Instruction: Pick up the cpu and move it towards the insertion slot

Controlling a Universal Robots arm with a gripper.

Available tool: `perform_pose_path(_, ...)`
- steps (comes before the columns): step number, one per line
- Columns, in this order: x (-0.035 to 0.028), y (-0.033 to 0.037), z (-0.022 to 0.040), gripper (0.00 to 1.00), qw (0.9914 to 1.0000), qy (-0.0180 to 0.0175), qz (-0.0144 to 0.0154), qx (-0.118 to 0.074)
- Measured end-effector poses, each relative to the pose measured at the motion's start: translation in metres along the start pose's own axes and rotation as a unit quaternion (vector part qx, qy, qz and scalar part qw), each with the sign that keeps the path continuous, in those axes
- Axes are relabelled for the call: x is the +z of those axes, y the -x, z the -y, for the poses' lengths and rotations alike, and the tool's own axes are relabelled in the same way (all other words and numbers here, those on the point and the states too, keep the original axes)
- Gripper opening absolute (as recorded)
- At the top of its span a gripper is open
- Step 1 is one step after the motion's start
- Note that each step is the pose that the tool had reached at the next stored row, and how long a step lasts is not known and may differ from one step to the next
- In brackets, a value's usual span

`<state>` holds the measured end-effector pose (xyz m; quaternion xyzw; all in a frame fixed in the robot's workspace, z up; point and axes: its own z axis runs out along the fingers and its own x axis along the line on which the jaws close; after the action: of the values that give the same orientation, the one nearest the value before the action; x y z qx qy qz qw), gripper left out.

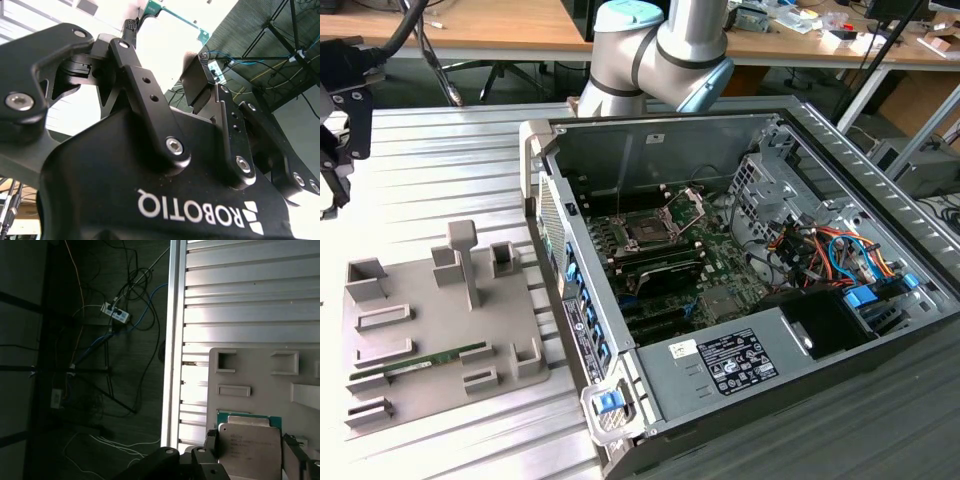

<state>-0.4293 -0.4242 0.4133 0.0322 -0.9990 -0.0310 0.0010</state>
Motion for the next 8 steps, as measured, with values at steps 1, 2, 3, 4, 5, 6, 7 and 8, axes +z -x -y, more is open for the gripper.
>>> perform_pose_path(1,0.0,0.0003,0.0,0.55,1.0,0.0,0.0,0.0)
perform_pose_path(2,0.0,0.0005,0.0,0.55,1.0,0.0,0.0,0.0)
perform_pose_path(3,0.0,0.0008,0.0,0.55,1.0,0.0,0.0,0.0)
perform_pose_path(4,0.0,0.001,0.0001,0.55,1.0,0.0,0.0,0.0)
perform_pose_path(5,0.0,0.0011,0.0001,0.55,1.0,0.0,0.0,0.0)
perform_pose_path(6,0.0,0.0014,0.0001,0.55,1.0,0.0,0.0,0.0)
perform_pose_path(7,0.0,0.0015,0.0001,0.55,1.0,0.0,0.0,0.0)
perform_pose_path(8,0.0,0.0018,0.0001,0.55,1.0,0.0,0.0,0.0)
